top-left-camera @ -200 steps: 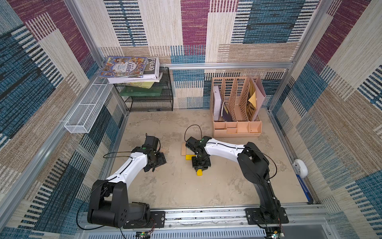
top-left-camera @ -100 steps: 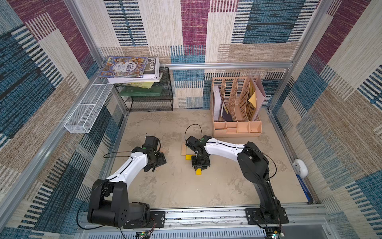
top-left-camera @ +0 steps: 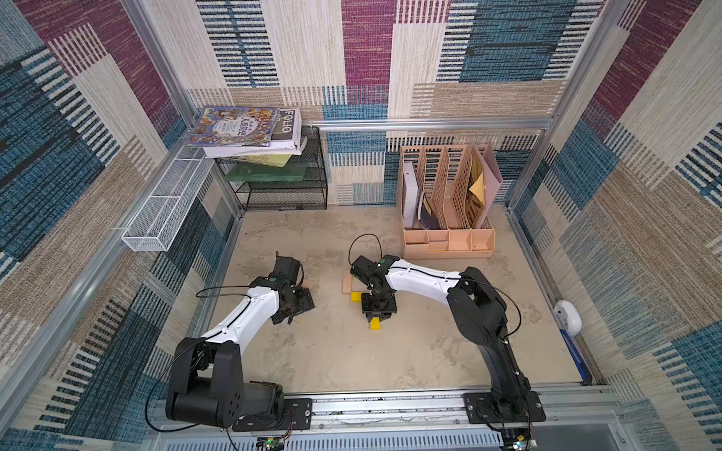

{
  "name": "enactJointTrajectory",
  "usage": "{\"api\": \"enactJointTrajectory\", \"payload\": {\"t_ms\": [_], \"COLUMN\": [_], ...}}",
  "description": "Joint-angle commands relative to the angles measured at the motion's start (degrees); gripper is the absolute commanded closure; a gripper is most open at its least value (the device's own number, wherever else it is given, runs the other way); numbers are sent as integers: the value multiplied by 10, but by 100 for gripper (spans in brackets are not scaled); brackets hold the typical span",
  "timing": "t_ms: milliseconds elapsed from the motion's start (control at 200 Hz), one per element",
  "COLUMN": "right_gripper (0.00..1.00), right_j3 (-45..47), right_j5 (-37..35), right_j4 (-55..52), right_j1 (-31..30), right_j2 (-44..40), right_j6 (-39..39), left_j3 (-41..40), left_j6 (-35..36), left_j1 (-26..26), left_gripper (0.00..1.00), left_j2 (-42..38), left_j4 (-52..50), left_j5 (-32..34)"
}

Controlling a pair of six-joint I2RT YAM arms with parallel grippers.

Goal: Assemble the number 6 with building blocks
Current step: Assemble the building block at the center of the board.

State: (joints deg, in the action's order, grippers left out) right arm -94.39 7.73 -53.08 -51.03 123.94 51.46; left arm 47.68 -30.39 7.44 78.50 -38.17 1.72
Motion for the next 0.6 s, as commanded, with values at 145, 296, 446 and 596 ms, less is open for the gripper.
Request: {"api": "enactJointTrajectory", "payload": {"t_ms": [145, 296, 446, 596], "right_gripper": [100, 100, 100, 100], "right_j3": [3, -3, -11, -15], "right_j5": [-8, -6, -9, -14], "right_j4": [-1, -5, -10, -15], "right_j1": [1, 1, 1, 0], "right_j2": [13, 20, 24, 26], "right_j6": [0, -3, -4, -4], "left_j3": [2, 1, 1, 2], "left_j6": [6, 7, 9, 9], "left_j1": [0, 0, 0, -1], "left_gripper": [17, 17, 17, 17], "left_j2": [3, 2, 2, 3], "left_j4": [2, 0, 1, 2], "left_j5": [4, 6, 7, 6]}}
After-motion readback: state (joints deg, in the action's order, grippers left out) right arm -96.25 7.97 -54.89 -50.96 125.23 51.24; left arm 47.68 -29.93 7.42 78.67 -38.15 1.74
